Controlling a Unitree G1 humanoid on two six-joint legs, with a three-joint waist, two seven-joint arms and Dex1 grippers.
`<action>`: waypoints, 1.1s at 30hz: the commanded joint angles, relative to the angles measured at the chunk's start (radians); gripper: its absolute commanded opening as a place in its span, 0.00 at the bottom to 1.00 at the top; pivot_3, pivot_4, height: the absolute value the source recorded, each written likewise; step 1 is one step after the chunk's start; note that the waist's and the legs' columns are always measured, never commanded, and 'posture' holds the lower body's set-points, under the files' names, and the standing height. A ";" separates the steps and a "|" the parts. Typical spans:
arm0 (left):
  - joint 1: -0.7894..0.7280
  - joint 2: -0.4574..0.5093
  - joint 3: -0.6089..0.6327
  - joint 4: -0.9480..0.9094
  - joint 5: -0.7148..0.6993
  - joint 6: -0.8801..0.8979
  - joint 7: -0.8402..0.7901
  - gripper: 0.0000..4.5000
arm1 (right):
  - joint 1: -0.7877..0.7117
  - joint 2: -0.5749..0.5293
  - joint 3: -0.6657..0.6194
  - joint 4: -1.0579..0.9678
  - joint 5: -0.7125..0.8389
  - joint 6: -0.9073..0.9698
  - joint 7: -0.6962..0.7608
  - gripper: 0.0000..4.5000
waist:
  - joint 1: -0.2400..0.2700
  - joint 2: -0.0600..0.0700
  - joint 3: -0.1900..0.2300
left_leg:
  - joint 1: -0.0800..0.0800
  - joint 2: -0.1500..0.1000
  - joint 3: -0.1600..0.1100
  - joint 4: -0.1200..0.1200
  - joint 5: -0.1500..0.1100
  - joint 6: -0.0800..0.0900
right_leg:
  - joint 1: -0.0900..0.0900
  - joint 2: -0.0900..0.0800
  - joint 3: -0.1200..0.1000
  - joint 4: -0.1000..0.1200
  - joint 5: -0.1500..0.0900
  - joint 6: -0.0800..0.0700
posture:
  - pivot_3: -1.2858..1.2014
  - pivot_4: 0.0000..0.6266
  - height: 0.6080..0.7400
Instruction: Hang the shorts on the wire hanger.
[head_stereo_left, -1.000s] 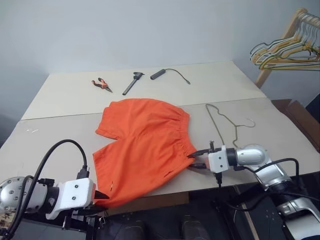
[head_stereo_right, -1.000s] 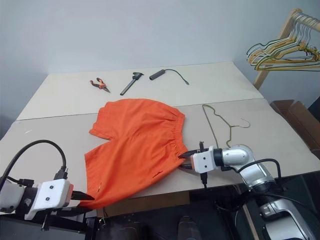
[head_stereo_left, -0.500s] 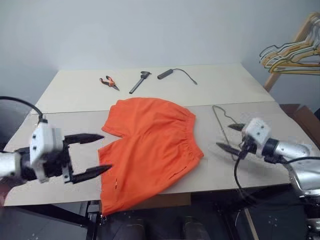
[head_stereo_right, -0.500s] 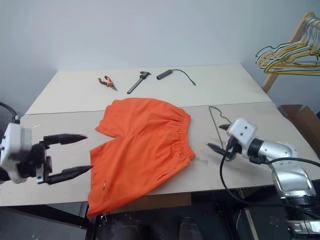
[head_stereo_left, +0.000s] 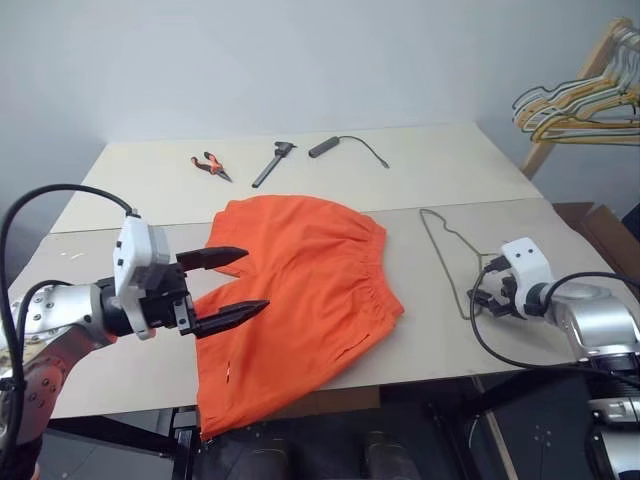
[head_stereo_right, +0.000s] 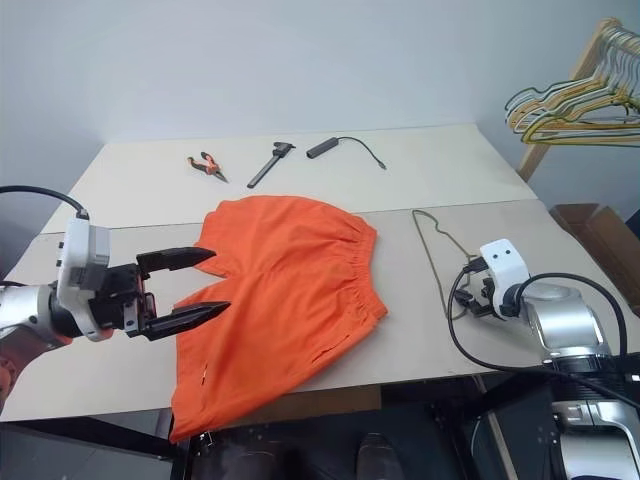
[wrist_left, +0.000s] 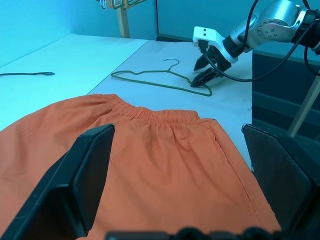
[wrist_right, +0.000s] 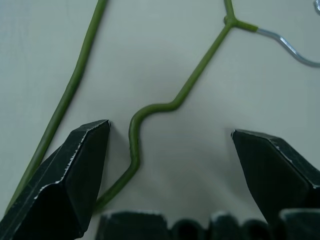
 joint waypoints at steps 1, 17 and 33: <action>0.005 0.013 0.043 -0.022 -0.013 -0.007 0.009 1.00 | -0.012 -0.005 0.019 0.001 0.003 0.065 0.029 0.87 | 0.000 0.000 0.000 | 0.000 0.001 0.001 0.000 0.000 0.000 | 0.001 0.001 0.000 -0.001 0.001 0.000 | 0.51 0.09 1.00; -0.057 0.046 0.023 0.026 0.000 -0.004 0.030 1.00 | -0.016 0.010 0.059 -0.054 -0.110 -0.081 -0.074 0.01 | 0.008 -0.004 -0.003 | 0.000 0.003 0.004 0.000 0.000 0.000 | 0.001 0.005 0.001 -0.008 0.005 -0.001 | 0.52 0.10 1.00; -0.552 -0.065 -0.238 0.418 0.193 -0.046 0.039 1.00 | -0.154 -0.007 0.150 -0.026 -0.375 -1.233 -0.127 0.01 | -0.001 -0.005 -0.005 | -0.012 0.001 0.006 0.000 0.000 -0.004 | -0.014 0.005 0.007 -0.007 0.010 0.001 | 0.50 0.02 1.00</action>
